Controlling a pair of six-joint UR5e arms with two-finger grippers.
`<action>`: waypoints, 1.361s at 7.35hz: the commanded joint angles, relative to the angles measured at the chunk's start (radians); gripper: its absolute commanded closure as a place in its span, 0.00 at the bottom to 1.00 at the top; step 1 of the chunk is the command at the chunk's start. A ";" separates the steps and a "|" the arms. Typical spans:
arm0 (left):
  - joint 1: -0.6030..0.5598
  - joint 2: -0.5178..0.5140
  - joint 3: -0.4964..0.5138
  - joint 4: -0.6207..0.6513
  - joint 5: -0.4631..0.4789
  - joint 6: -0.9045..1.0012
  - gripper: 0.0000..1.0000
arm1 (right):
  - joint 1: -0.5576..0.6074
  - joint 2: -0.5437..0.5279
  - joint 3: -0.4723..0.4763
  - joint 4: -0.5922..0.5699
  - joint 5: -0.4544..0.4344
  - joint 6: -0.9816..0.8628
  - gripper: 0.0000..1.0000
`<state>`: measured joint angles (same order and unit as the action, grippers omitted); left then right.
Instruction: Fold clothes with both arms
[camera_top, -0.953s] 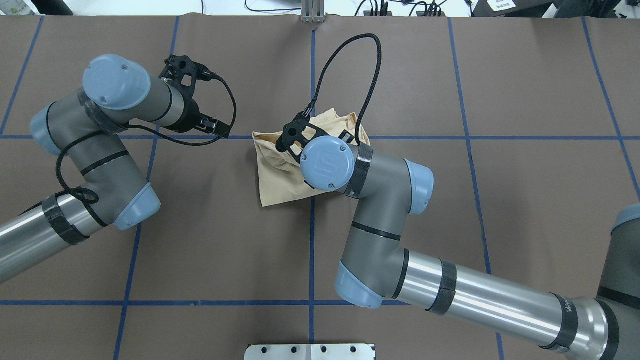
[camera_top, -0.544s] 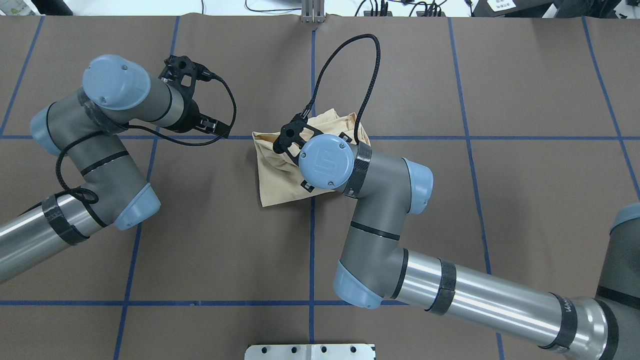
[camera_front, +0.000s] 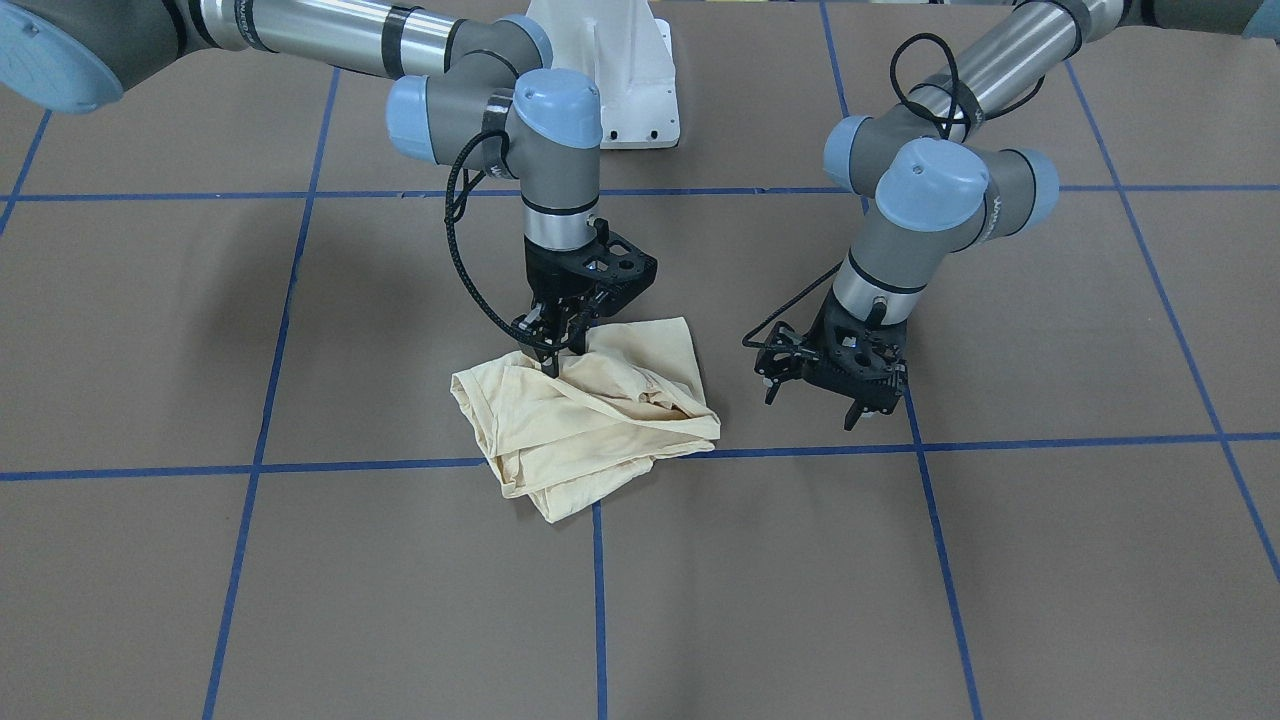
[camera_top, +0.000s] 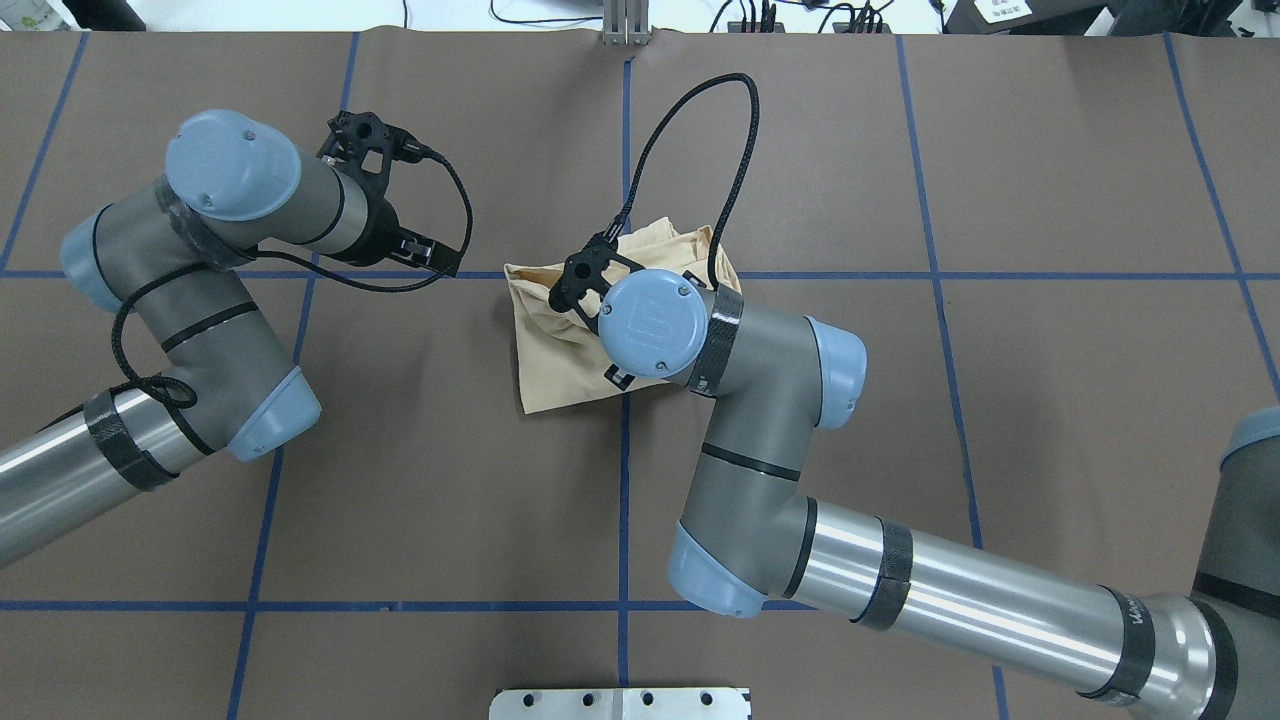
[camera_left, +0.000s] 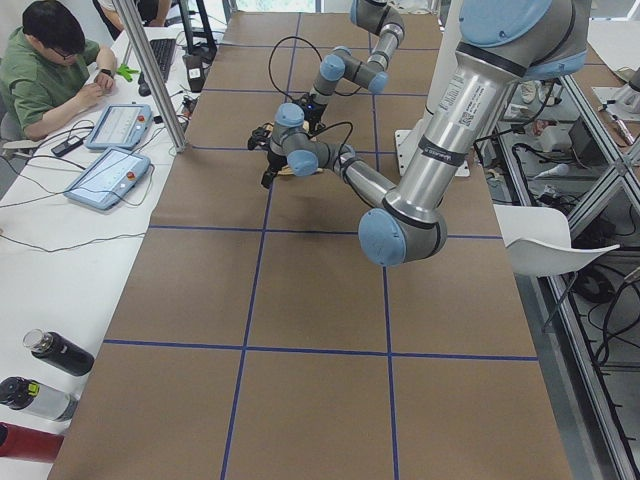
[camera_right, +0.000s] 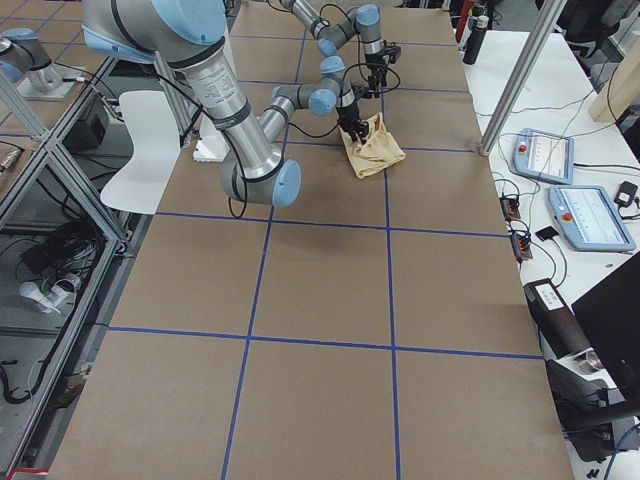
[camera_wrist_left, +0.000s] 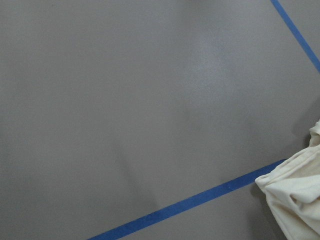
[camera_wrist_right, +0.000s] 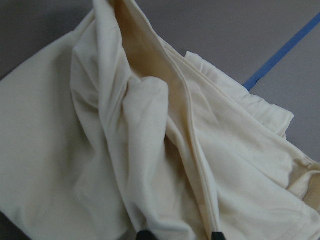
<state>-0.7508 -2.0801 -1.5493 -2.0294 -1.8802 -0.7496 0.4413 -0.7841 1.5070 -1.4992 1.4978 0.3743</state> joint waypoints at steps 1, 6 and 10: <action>0.001 0.000 0.000 0.000 -0.001 -0.002 0.00 | 0.000 0.003 0.001 -0.001 0.001 0.003 1.00; 0.001 0.000 -0.002 0.000 -0.001 -0.004 0.00 | 0.106 0.054 -0.048 0.008 -0.004 0.129 1.00; -0.001 0.000 -0.006 0.000 -0.001 -0.008 0.00 | 0.137 0.155 -0.350 0.218 -0.040 0.126 1.00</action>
<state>-0.7514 -2.0801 -1.5531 -2.0294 -1.8807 -0.7542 0.5718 -0.6382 1.2230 -1.3481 1.4731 0.5007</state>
